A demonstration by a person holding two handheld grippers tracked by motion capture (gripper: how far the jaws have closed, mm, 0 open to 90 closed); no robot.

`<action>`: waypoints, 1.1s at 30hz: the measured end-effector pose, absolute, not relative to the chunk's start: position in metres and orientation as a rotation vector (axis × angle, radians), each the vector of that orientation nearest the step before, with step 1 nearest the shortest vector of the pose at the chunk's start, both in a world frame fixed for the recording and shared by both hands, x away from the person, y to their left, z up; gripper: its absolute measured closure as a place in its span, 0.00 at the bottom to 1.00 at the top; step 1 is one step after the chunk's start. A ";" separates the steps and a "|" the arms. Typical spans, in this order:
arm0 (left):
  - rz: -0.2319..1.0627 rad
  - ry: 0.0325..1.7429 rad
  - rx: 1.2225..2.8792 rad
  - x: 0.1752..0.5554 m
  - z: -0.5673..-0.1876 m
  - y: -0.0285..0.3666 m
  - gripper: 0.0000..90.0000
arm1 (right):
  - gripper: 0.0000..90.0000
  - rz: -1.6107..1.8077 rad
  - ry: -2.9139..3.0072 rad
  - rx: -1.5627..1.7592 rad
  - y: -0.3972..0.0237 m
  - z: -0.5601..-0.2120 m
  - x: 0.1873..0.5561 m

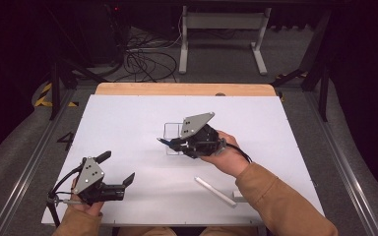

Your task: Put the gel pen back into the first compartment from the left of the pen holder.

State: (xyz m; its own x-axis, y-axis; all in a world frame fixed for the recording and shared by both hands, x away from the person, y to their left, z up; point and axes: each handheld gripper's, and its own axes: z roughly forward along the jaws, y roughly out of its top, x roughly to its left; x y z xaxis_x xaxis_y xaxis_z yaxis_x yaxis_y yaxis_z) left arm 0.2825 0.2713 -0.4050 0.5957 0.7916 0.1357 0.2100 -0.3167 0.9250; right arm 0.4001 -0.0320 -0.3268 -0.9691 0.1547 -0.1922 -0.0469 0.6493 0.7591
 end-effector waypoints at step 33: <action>0.732 0.809 1.844 0.283 -0.405 0.272 0.04 | 0.87 1.741 2.293 0.407 -0.043 -0.322 0.431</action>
